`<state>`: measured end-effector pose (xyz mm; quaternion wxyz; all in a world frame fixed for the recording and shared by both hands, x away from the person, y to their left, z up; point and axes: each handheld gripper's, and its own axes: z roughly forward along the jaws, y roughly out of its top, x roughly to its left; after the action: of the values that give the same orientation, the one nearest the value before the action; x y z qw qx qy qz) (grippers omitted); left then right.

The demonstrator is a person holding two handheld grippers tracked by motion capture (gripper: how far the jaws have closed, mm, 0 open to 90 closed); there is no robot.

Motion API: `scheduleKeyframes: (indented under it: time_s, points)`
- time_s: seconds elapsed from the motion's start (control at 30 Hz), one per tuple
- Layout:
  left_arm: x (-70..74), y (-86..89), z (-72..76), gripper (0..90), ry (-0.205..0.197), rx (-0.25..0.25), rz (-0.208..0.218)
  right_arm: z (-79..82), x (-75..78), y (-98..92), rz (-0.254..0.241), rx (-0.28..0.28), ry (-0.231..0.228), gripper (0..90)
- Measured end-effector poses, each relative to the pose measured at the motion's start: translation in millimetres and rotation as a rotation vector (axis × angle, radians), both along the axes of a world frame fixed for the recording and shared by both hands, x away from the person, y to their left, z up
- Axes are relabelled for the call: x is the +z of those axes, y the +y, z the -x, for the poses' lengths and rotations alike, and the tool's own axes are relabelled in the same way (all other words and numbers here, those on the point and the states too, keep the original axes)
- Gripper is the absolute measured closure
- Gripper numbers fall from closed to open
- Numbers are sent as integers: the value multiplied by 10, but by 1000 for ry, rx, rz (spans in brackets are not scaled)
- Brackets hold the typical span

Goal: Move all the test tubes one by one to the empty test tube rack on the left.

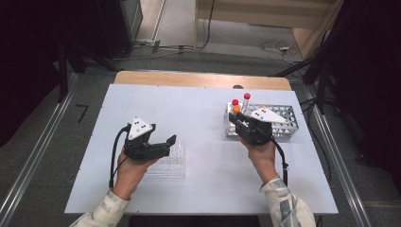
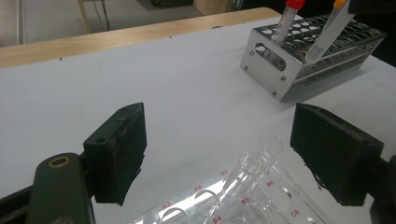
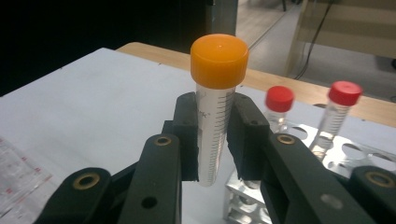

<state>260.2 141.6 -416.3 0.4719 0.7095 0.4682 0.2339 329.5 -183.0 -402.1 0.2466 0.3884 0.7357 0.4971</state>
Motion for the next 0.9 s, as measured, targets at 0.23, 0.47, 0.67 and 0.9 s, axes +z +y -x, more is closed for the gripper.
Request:
scheduleKeyframes:
  time_s: [0.23,0.47,0.67,0.9]
  points:
    - [13,-14,6,195,-2,-7,3,59,-68,173,6,61,22,717]
    - [69,-65,0,218,-14,-23,14,139,-127,389,35,120,30,717]
    - [126,-134,-36,255,-19,-41,21,148,-207,555,65,154,42,717]
    - [176,-246,-139,300,-21,-62,30,114,-269,696,83,167,52,717]
